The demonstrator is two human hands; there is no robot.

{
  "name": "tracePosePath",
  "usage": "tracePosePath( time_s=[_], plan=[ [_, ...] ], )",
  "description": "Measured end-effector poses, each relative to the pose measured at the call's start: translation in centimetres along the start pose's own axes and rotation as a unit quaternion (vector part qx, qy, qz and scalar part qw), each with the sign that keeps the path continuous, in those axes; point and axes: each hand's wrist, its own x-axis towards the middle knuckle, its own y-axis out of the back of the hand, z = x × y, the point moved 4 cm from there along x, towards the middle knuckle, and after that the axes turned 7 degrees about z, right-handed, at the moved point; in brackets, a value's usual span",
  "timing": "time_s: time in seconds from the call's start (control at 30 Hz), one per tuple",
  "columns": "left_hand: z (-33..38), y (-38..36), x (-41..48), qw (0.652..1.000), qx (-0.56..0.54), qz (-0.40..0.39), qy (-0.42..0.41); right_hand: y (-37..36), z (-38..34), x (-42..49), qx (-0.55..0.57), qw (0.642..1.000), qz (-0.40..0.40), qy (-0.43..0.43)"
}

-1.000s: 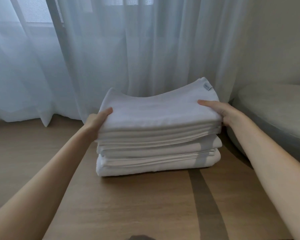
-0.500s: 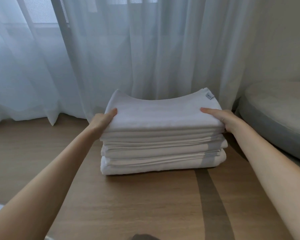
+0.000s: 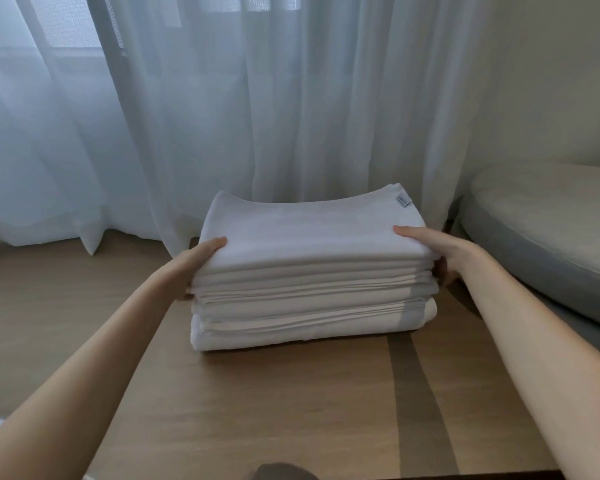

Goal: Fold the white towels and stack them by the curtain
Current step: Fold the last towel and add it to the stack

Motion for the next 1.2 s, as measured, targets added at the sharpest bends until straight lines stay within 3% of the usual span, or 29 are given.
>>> tracePosePath(
  time_s=[0.33,0.63,0.7,0.77,0.87,0.9,0.97,1.07,1.2],
  plan=[
    [0.7,1.0,0.3,0.999,-0.049,0.002,-0.019,0.1,-1.8,-1.0,0.069,0.997,0.028,-0.006],
    [-1.0,1.4,0.5,0.996,-0.078,0.035,-0.041,-1.7,1.7,-0.8,0.049,0.998,0.034,-0.034],
    [-1.2,1.3,0.0,0.997,-0.074,0.018,-0.031,-1.7,1.3,-1.0,0.061,0.995,0.074,0.029],
    [-1.4,1.6,0.0,0.993,-0.107,0.014,-0.055,-1.6,0.4,-1.6,0.038,0.975,0.16,0.151],
    [-1.9,2.4,0.4,0.981,-0.155,0.02,-0.116,-2.0,-1.6,-3.2,-0.165,0.881,0.305,0.322],
    [-2.2,2.6,0.5,0.979,-0.159,0.027,-0.126,-2.7,-2.3,-3.6,-0.228,0.849,0.319,0.354],
    [-2.9,2.3,0.9,0.973,-0.187,0.005,-0.136,-4.8,-3.8,-4.2,-0.288,0.835,0.272,0.382],
    [-2.8,1.0,0.8,0.961,-0.227,-0.036,-0.156,-9.2,-5.3,-5.4,-0.307,0.858,0.153,0.381],
    [-2.5,0.0,0.9,0.947,-0.265,-0.048,-0.177,-15.3,-7.0,-7.1,-0.358,0.84,0.04,0.407]
  ],
)
